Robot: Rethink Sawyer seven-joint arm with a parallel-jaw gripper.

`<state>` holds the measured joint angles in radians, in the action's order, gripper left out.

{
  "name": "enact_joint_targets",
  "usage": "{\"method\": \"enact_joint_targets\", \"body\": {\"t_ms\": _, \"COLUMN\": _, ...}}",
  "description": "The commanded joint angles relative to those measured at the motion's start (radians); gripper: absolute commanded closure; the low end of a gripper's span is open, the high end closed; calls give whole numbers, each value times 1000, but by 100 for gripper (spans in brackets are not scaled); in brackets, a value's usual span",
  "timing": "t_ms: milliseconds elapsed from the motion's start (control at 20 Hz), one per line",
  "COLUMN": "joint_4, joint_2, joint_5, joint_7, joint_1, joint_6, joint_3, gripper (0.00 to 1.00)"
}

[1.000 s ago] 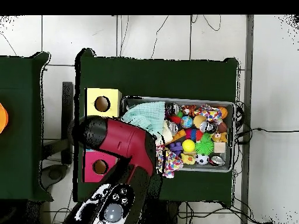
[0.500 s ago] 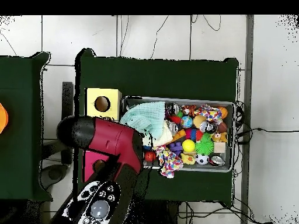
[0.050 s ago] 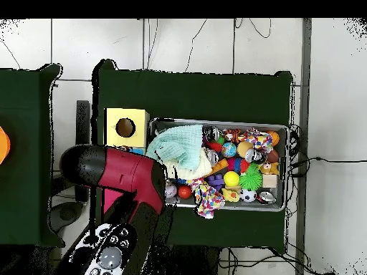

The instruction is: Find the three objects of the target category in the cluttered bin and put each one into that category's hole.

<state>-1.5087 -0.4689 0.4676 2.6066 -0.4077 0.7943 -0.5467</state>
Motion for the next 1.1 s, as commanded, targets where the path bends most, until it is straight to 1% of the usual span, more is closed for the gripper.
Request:
{"method": "enact_joint_targets", "body": {"t_ms": 50, "joint_4": -44, "joint_2": 6, "joint_5": 42, "joint_7": 269, "joint_1": -5, "joint_6": -25, "joint_3": 45, "gripper": 100}}
{"method": "enact_joint_targets", "body": {"t_ms": 200, "joint_4": -53, "joint_2": 8, "joint_5": 45, "joint_7": 273, "joint_1": -14, "joint_6": -37, "joint_3": 46, "gripper": 100}}
{"method": "enact_joint_targets", "body": {"t_ms": 600, "joint_4": -43, "joint_2": 39, "joint_5": 56, "joint_7": 286, "joint_1": -22, "joint_6": -63, "joint_3": 47, "gripper": 100}}
{"method": "enact_joint_targets", "body": {"t_ms": 800, "joint_4": -41, "joint_2": 42, "joint_5": 55, "joint_7": 266, "joint_1": -8, "joint_6": -67, "joint_3": 49, "gripper": 100}}
{"method": "enact_joint_targets", "body": {"t_ms": 1100, "joint_4": -47, "joint_2": 42, "joint_5": 48, "joint_7": 218, "joint_1": 32, "joint_6": -85, "joint_3": 60, "gripper": 100}}
